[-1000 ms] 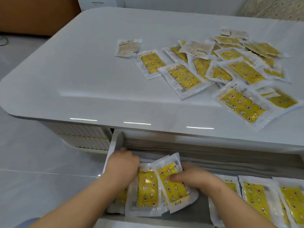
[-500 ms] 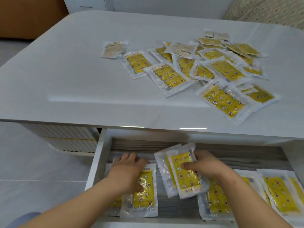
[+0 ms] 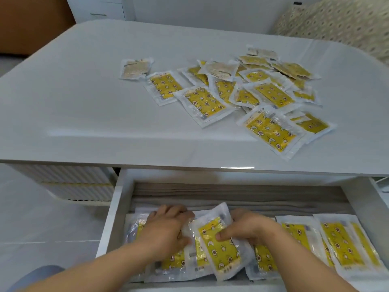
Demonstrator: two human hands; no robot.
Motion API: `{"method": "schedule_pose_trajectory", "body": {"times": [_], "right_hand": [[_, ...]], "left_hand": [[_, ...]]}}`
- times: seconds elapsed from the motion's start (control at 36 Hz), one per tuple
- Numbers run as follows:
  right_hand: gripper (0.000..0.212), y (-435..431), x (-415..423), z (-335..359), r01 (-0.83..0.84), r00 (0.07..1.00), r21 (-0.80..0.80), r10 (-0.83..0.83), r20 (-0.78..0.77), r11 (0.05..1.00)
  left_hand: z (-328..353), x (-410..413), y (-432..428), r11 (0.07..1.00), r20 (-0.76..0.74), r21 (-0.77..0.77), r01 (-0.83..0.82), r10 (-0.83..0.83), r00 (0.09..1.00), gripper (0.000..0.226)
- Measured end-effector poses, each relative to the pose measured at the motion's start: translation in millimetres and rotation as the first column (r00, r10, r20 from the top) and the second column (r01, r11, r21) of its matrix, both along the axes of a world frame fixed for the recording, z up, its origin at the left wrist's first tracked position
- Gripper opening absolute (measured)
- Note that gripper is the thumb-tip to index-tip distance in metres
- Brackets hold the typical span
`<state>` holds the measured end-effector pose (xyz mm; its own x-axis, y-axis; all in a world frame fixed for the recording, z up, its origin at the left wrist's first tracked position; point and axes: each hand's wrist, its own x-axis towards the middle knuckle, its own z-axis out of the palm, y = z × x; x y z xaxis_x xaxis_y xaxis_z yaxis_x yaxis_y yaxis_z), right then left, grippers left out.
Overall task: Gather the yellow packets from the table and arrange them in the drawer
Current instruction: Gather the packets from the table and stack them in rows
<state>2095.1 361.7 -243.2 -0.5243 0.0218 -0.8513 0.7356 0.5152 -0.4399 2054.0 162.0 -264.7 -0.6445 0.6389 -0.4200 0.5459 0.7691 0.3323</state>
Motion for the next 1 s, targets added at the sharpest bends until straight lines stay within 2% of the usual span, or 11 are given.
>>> {"method": "schedule_pose_trajectory", "body": {"times": [0.06,0.14,0.22,0.31,0.36,0.42,0.5,0.64,0.78,0.89,1.0], "right_hand": [[0.014,1,-4,5,-0.029,0.995,0.074,0.036,-0.090,0.997],[0.018,4,-6,8,-0.058,0.980,0.213,0.096,-0.176,0.975],[0.024,10,-4,3,-0.121,0.982,0.315,0.160,-0.101,0.941],[0.021,13,-1,3,-0.127,0.992,0.320,0.127,0.020,0.939],[0.044,11,-3,9,-0.129,0.992,0.309,0.121,0.044,0.942],[0.069,9,-6,14,-0.210,0.974,0.410,0.225,0.011,0.888],[0.077,4,-9,17,-0.313,0.916,0.553,0.399,-0.039,0.772],[0.069,-8,-10,8,-0.476,0.827,0.488,0.561,-0.035,0.732],[0.056,-6,-11,2,-0.477,0.820,0.522,0.572,-0.027,0.707],[0.055,-5,-10,1,-0.487,0.814,0.543,0.581,-0.003,0.684],[0.061,-4,-9,0,-0.477,0.813,0.541,0.582,-0.028,0.692]], "left_hand": [[0,3,0,0.999,-0.011,-0.030,0.031,-0.032,0.999,0.061],[0,5,4,0.999,-0.027,-0.037,0.026,-0.027,0.999,0.063],[-1,5,13,0.998,-0.043,-0.052,0.025,-0.028,0.999,0.062],[-4,3,25,0.999,-0.045,-0.038,0.023,-0.025,0.999,0.060],[-6,3,31,0.999,-0.039,-0.037,0.033,-0.035,0.999,0.064],[-7,2,33,0.999,-0.021,-0.033,0.040,-0.041,0.999,0.071],[-8,2,34,1.000,0.026,-0.006,0.025,-0.025,0.999,0.075],[-2,0,30,0.999,-0.009,-0.033,0.009,-0.009,1.000,0.070],[-1,-3,27,0.997,-0.013,-0.078,0.010,-0.011,1.000,0.070],[-3,-3,29,0.999,0.025,-0.035,-0.006,0.007,1.000,0.068],[-3,-1,29,0.999,-0.008,-0.051,0.007,-0.008,1.000,0.068]]}}
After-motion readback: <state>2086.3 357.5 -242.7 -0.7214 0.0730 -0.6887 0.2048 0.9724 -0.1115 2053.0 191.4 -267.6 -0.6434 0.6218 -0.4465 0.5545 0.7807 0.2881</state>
